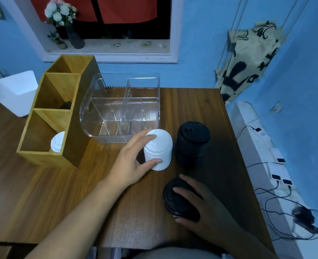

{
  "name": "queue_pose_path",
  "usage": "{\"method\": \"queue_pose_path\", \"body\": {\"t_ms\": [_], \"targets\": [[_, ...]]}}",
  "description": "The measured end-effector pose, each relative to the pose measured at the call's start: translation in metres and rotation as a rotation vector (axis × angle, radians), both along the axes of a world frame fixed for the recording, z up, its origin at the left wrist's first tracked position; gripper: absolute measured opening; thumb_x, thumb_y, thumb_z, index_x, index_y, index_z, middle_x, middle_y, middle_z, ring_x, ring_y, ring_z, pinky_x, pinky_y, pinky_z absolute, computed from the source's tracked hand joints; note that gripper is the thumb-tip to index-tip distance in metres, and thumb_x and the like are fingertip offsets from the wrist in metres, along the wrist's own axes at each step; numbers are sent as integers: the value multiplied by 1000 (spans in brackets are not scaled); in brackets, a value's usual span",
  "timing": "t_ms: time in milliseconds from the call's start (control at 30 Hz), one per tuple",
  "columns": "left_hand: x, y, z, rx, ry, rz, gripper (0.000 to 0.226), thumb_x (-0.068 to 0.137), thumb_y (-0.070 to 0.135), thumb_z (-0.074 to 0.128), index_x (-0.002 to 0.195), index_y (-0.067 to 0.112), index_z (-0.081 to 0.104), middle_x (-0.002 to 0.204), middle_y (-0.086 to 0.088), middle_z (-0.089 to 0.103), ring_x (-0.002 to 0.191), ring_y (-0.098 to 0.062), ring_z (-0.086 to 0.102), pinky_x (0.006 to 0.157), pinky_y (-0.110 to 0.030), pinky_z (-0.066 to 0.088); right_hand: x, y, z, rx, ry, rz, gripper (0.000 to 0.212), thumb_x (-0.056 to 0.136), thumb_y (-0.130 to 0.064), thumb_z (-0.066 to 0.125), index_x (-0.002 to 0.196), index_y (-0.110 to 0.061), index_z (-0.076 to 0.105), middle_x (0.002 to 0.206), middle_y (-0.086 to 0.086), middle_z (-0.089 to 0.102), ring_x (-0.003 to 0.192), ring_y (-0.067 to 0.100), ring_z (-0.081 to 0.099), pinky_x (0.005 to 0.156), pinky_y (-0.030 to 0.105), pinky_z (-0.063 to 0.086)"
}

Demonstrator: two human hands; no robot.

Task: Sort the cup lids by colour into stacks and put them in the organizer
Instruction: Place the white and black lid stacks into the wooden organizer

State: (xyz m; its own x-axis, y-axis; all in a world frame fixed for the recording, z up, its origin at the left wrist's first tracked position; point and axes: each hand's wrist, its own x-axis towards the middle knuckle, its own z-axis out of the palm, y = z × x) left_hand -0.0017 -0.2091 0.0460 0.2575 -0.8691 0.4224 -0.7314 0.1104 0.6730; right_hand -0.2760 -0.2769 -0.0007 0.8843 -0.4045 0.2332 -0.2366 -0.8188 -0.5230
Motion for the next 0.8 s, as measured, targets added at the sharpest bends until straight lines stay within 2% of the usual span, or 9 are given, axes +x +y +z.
{"method": "queue_pose_path", "body": {"t_ms": [167, 233, 367, 400, 500, 567, 667, 800], "targets": [[1, -1, -1, 15, 16, -5, 65, 81, 24, 87, 137, 15, 57, 150, 0, 48, 143, -17, 43, 116, -42, 39, 0, -2, 4, 38, -75, -2, 74, 77, -56, 77, 143, -37, 48, 162, -17, 24, 143, 6, 36, 111, 32, 43], [-1, -1, 1, 32, 34, 10, 66, 81, 25, 87, 138, 18, 55, 151, 3, 47, 143, -14, 42, 116, -38, 38, -2, -7, 16, 79, -113, -21, 74, 77, -56, 78, 142, -39, 49, 160, -18, 27, 144, 4, 35, 111, 34, 43], [-10, -4, 2, 44, 53, 41, 68, 82, 28, 85, 141, 20, 52, 151, 6, 45, 143, -8, 39, 117, -25, 33, -5, -35, 65, 125, -233, -66, 76, 73, -50, 84, 140, -33, 53, 158, -14, 34, 144, 7, 38, 113, 22, 39], [-12, -4, 1, 44, 59, 48, 68, 83, 28, 84, 142, 21, 51, 152, 6, 45, 144, -7, 38, 117, -23, 32, -3, -46, 79, 109, -258, -81, 76, 73, -51, 83, 140, -33, 52, 157, -13, 35, 143, 8, 39, 111, 23, 41], [-17, -3, -1, 28, 82, 63, 68, 84, 25, 84, 144, 21, 50, 153, 5, 43, 146, -10, 37, 118, -26, 31, 12, -81, 114, 72, -294, -125, 77, 74, -52, 78, 142, -32, 48, 157, -10, 36, 143, 11, 39, 109, 37, 45], [-18, -2, -3, 21, 97, 72, 69, 85, 24, 84, 144, 22, 50, 154, 6, 43, 146, -11, 37, 118, -27, 32, 26, -101, 125, 81, -287, -141, 75, 75, -51, 78, 142, -30, 50, 156, -9, 38, 142, 11, 39, 110, 43, 46], [-20, -2, -4, 28, 128, 76, 69, 85, 25, 83, 145, 26, 49, 154, 8, 42, 146, -11, 36, 119, -25, 31, 41, -119, 123, 123, -237, -154, 73, 76, -45, 84, 140, -31, 53, 156, -12, 38, 140, 4, 39, 111, 38, 45], [-20, -2, -4, 28, 134, 74, 69, 86, 27, 82, 146, 27, 48, 154, 10, 42, 146, -12, 37, 118, -24, 32, 48, -127, 110, 128, -140, -148, 74, 76, -42, 84, 141, -37, 50, 156, -16, 34, 139, 4, 37, 110, 37, 44]]}}
